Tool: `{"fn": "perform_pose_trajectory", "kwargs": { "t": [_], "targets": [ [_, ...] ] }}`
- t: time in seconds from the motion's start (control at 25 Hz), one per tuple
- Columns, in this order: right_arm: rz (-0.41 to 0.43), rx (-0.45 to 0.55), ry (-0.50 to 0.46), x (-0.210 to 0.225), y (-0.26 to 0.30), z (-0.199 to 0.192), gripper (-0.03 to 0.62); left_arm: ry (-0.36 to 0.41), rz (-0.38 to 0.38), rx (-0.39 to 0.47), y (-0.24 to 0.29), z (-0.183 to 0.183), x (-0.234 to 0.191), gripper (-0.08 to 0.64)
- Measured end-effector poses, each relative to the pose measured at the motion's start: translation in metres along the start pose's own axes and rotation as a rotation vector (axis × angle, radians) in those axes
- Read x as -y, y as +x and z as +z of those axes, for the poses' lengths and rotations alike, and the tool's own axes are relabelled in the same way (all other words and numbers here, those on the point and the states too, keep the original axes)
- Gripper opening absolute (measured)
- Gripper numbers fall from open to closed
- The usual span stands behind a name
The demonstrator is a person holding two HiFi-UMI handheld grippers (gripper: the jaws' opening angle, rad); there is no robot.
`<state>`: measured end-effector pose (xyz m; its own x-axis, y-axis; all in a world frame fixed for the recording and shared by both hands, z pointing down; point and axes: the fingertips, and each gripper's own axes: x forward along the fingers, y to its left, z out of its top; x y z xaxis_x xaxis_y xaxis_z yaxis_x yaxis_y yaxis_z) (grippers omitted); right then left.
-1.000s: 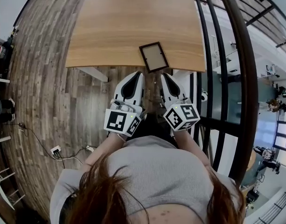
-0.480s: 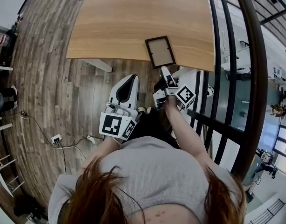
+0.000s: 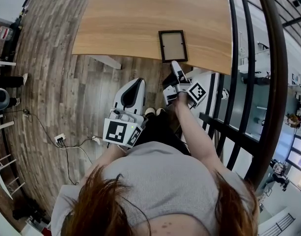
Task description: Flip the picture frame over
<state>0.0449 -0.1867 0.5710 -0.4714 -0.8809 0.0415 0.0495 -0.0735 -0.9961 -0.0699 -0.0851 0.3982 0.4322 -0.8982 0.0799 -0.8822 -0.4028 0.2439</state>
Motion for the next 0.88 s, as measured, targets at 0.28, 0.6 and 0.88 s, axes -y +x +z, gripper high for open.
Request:
{"fn": "perform_pose_trajectory", "kwargs": {
  "t": [0.28, 0.6, 0.88],
  "targets": [
    [-0.135, 0.017, 0.011, 0.015, 0.015, -0.001, 0.190, 0.002, -0.004, -0.018, -0.003, -0.004, 0.004, 0.005],
    [-0.199, 0.014, 0.147, 0.032, 0.024, -0.004, 0.189, -0.021, 0.000, -0.030, -0.004, -0.007, -0.002, 0.005],
    [-0.194, 0.022, 0.090, 0.029, 0.018, -0.008, 0.181, -0.025, -0.013, -0.034, -0.005, -0.007, -0.001, 0.005]
  ]
}}
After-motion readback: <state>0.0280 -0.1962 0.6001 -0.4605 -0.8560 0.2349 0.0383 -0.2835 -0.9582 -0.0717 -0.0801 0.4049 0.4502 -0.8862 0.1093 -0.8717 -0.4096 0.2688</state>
